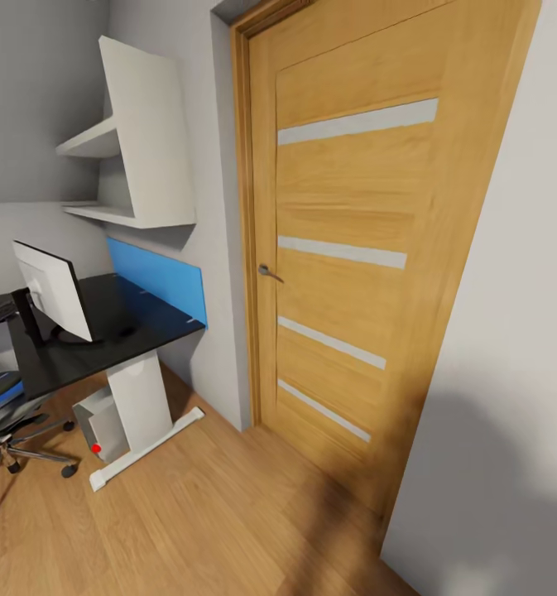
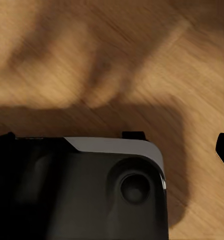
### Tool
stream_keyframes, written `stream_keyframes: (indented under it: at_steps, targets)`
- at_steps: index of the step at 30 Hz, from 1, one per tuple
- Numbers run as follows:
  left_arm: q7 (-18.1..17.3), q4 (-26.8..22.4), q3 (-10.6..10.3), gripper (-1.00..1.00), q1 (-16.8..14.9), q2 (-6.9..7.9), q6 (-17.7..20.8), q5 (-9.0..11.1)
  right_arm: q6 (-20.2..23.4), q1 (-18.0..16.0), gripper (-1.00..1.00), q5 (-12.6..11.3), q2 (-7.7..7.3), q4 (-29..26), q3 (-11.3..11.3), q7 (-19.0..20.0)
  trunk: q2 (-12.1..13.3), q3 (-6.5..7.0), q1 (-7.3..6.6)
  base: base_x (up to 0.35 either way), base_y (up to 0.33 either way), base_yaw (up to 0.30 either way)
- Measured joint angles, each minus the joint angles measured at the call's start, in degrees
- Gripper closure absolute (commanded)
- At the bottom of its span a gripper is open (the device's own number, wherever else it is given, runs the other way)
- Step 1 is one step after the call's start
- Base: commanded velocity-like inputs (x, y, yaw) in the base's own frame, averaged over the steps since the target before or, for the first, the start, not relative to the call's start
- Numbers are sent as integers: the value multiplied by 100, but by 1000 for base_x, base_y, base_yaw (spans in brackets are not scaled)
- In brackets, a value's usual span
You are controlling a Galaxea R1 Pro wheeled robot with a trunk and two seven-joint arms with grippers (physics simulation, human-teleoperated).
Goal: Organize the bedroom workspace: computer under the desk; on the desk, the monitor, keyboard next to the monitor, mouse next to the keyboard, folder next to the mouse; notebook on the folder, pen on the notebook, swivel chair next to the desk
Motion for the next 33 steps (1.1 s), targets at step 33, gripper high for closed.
stream_keyframes:
  at_steps: [33]
  targets:
    - [-23,-1032,117,-100,4,31,-2984,1901,-2065,-1,-100,14,35,-802,-19,-233,1325,593,-726,0,0,162]
